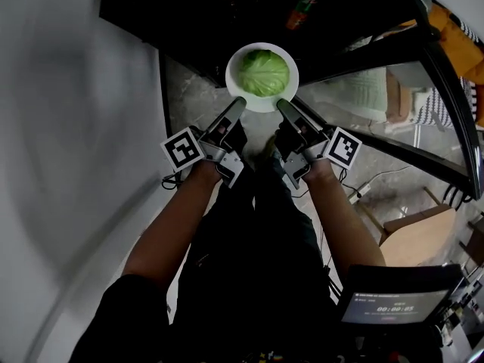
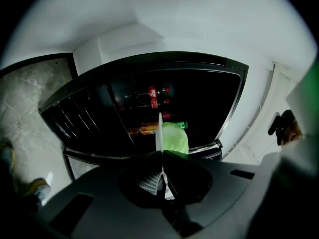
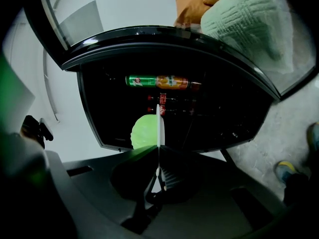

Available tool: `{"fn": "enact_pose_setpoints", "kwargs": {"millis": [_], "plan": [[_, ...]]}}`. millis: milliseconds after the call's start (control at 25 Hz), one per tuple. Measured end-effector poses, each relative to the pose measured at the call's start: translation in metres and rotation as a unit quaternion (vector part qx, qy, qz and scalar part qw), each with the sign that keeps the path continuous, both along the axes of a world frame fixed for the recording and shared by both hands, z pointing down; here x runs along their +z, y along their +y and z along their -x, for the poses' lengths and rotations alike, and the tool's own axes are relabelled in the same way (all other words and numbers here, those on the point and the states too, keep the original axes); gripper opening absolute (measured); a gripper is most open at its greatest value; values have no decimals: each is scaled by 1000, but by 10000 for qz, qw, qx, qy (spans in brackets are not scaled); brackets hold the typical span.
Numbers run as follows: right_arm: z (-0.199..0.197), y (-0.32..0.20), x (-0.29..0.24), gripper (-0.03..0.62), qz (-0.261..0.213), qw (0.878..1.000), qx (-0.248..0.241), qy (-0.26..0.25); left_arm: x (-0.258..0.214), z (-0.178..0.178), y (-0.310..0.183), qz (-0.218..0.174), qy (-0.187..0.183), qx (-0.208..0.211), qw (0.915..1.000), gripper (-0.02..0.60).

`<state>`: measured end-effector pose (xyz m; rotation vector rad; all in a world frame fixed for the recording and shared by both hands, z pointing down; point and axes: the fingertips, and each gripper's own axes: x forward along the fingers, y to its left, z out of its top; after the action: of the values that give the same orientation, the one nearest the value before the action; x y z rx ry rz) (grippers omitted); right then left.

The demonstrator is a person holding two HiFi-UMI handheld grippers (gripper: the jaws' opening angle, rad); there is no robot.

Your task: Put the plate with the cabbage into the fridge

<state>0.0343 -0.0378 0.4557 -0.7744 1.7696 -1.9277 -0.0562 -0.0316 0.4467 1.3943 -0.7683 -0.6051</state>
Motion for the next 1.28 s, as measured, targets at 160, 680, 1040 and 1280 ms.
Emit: {"fn": "enact_pose_setpoints", "kwargs": {"millis": [160,680,1040,1280], "plan": [[1,1,-6,15,-303,9995,-86,43,-4,2,4,-248,-44,-61,9997,10],[3,-2,-10,15,-365,9991,-193,-71,-11,4,3,-383,-236,-189,9988,9],[3,-2,-13,15,-423,9990,-116,-97,-12,3,2,-410,-104,-256,9988,9],[2,-2,-12,15,-467,9988,-124,-13,-10,3,2,-425,-124,-222,9988,9]]}}
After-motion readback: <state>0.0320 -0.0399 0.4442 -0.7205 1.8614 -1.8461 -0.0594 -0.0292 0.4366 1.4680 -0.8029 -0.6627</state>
